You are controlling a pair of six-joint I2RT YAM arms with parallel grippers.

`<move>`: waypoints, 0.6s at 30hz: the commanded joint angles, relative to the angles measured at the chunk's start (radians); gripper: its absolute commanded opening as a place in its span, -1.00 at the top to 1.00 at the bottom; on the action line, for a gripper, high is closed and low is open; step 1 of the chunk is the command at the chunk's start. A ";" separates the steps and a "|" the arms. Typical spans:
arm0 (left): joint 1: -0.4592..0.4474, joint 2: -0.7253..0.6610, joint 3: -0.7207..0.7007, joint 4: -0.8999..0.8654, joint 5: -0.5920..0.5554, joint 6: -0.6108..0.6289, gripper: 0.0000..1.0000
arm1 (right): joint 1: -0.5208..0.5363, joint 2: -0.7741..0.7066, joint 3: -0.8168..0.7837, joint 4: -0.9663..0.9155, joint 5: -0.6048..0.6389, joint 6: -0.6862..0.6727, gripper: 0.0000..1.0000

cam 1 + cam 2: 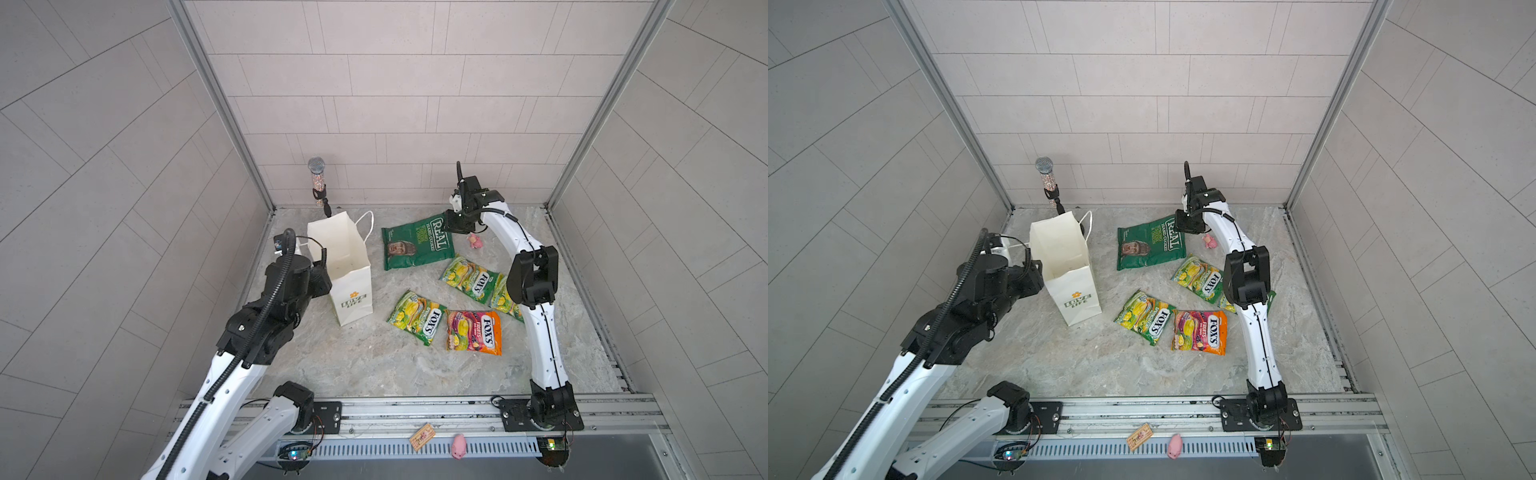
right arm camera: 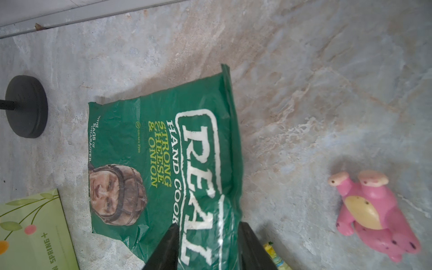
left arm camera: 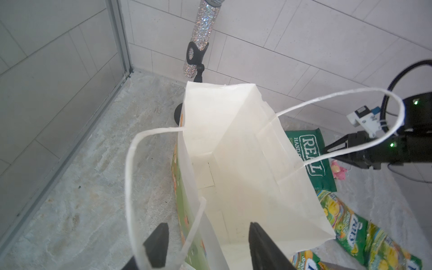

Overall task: Take the snacks out of the paper bag
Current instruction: Place the snack at the top-center of the table.

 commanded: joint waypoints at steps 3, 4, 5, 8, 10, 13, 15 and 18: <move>0.004 -0.007 0.050 -0.021 -0.081 0.056 -0.80 | 0.000 -0.022 0.014 -0.047 0.079 -0.035 -0.33; 0.004 -0.006 0.058 -0.027 -0.095 0.067 -0.88 | -0.001 -0.026 0.013 -0.053 0.093 -0.043 -0.43; 0.003 -0.007 0.066 -0.030 -0.105 0.079 -0.94 | -0.001 -0.030 0.011 -0.057 0.107 -0.049 -0.52; 0.003 -0.008 0.090 -0.036 -0.117 0.131 -1.00 | 0.001 -0.050 0.005 -0.070 0.147 -0.088 -0.72; 0.004 -0.002 0.118 -0.041 -0.120 0.182 -1.00 | 0.001 -0.065 0.002 -0.082 0.176 -0.114 -0.78; 0.004 0.011 0.180 -0.052 -0.130 0.258 -1.00 | 0.001 -0.096 -0.016 -0.080 0.217 -0.123 -0.79; 0.003 0.019 0.224 -0.052 -0.154 0.303 -1.00 | 0.001 -0.126 -0.053 -0.054 0.244 -0.130 -0.80; 0.002 0.034 0.281 -0.035 -0.236 0.370 -1.00 | 0.001 -0.193 -0.139 0.010 0.305 -0.133 -0.80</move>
